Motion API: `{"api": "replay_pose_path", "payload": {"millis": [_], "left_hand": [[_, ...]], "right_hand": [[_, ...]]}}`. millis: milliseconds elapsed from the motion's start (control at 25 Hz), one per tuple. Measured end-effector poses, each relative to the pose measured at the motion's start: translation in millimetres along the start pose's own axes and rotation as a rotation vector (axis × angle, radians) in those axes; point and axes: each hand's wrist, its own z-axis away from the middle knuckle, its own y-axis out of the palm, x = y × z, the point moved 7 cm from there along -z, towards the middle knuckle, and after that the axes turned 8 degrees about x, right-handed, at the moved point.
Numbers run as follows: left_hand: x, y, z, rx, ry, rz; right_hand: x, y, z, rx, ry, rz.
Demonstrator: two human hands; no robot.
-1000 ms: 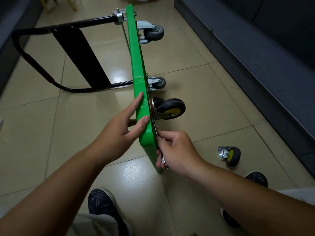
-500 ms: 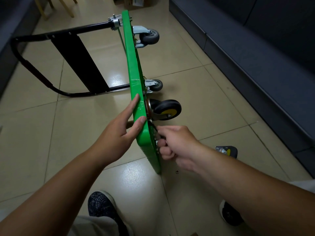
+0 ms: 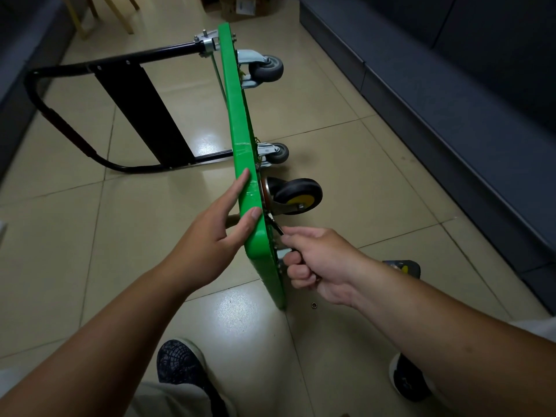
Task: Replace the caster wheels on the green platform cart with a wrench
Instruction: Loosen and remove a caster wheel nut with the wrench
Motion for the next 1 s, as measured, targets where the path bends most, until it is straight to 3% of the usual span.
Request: {"api": "replay_pose_path", "payload": {"millis": [240,760,1000], "left_hand": [[0,2,0,-0.010,0.016,0.025],[3,4,-2,-0.013,0.026,-0.031],[6,3,-3,-0.013,0.018,-0.041]], "right_hand": [[-2,7,3,0.069,0.031,0.078],[-5,23,5,0.000,-0.101,0.726],[11,18,-6,0.003,-0.052,0.693]]}}
